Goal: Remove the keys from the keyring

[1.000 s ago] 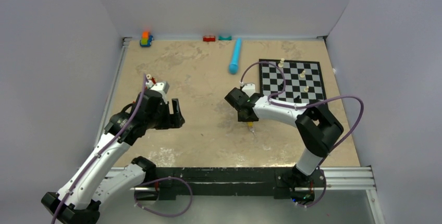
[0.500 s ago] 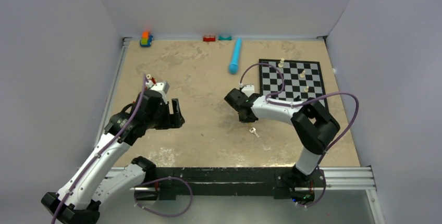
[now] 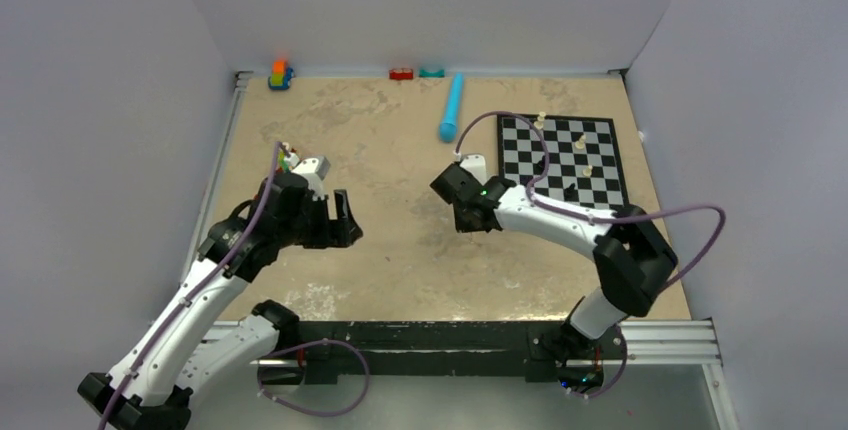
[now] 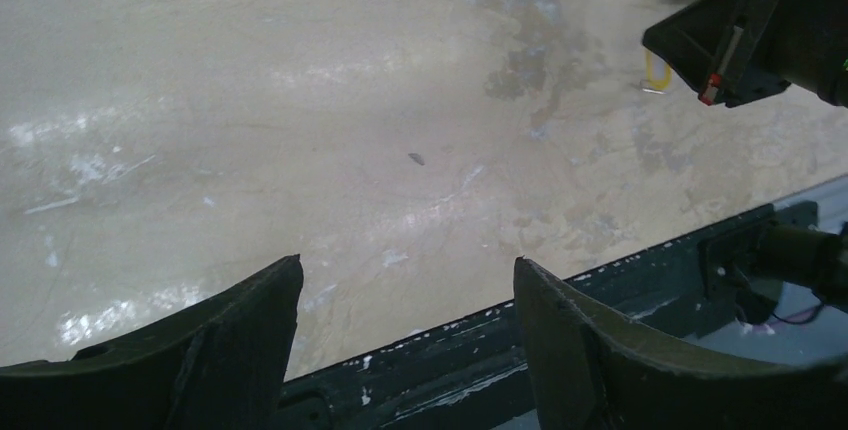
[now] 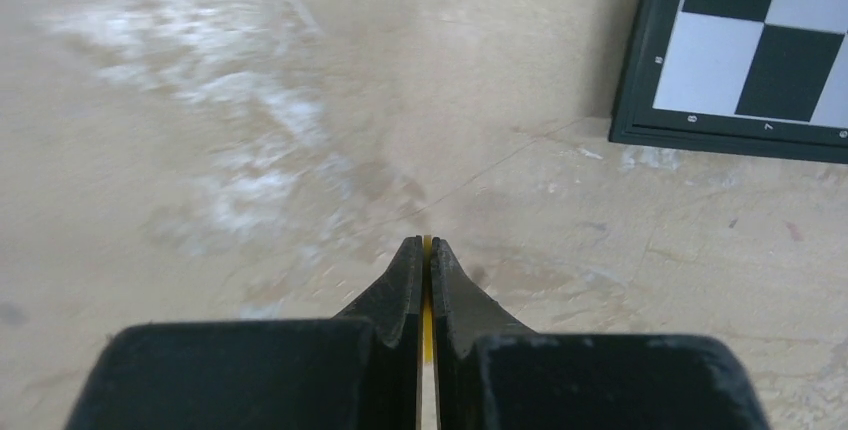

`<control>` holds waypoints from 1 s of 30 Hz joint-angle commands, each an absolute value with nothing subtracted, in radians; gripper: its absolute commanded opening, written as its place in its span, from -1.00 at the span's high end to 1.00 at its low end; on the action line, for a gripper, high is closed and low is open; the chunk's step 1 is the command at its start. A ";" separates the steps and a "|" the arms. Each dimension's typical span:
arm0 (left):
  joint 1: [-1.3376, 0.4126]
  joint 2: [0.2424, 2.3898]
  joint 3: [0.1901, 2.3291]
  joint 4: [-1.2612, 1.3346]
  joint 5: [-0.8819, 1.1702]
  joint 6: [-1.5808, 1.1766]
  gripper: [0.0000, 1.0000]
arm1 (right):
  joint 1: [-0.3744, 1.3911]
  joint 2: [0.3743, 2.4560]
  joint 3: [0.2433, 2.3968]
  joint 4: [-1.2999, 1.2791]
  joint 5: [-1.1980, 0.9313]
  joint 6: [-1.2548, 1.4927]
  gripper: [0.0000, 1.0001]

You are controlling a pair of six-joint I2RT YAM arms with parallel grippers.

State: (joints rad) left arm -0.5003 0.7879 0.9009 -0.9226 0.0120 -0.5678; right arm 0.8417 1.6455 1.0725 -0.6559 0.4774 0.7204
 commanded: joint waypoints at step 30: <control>-0.506 0.694 1.027 -0.277 0.649 -0.633 -0.39 | 0.954 1.278 1.632 -0.596 0.024 0.610 1.00</control>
